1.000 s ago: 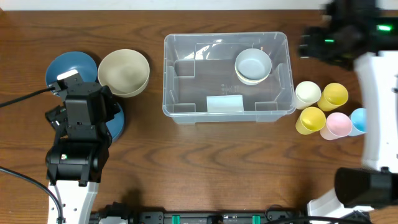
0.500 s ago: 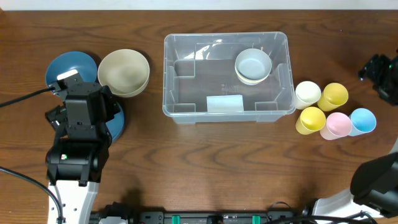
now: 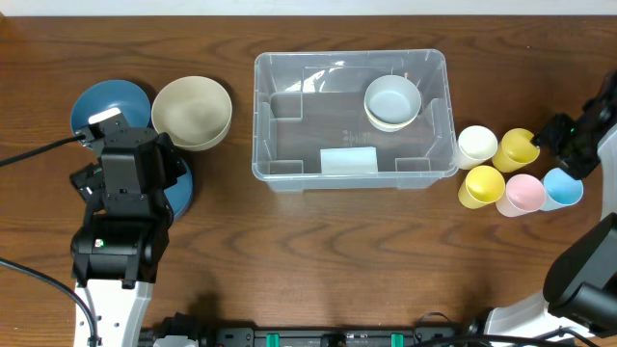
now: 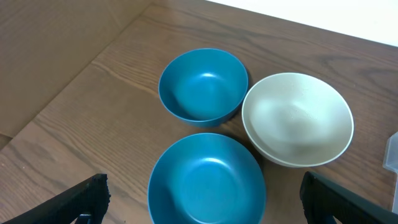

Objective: Pack container
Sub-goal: 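Grasp the yellow cup with the right gripper and lift, then lower the yellow cup into the bin's right side and release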

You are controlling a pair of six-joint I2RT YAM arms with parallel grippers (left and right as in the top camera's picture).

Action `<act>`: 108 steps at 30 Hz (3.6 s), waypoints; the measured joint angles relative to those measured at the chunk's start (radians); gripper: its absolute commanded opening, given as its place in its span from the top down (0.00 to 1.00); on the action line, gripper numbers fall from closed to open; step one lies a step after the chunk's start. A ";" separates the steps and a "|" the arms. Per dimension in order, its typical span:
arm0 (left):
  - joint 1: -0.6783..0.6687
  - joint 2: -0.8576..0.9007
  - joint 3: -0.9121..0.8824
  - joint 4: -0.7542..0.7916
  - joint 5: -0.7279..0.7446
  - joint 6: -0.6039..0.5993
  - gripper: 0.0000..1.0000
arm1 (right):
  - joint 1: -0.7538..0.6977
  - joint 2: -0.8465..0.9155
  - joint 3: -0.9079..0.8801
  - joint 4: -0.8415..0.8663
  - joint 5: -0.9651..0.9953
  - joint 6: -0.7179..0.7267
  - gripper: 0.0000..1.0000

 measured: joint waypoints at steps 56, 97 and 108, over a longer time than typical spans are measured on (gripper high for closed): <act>0.000 0.000 0.000 0.000 0.000 0.000 0.02 | 0.000 -0.111 -0.056 0.034 -0.080 -0.018 0.44; 0.000 0.000 0.000 0.000 0.000 0.000 0.02 | 0.008 0.099 0.134 0.009 -0.061 -0.042 0.99; 0.000 0.000 0.000 0.000 0.000 0.000 0.02 | 0.048 0.080 0.667 -0.355 -0.140 -0.113 0.99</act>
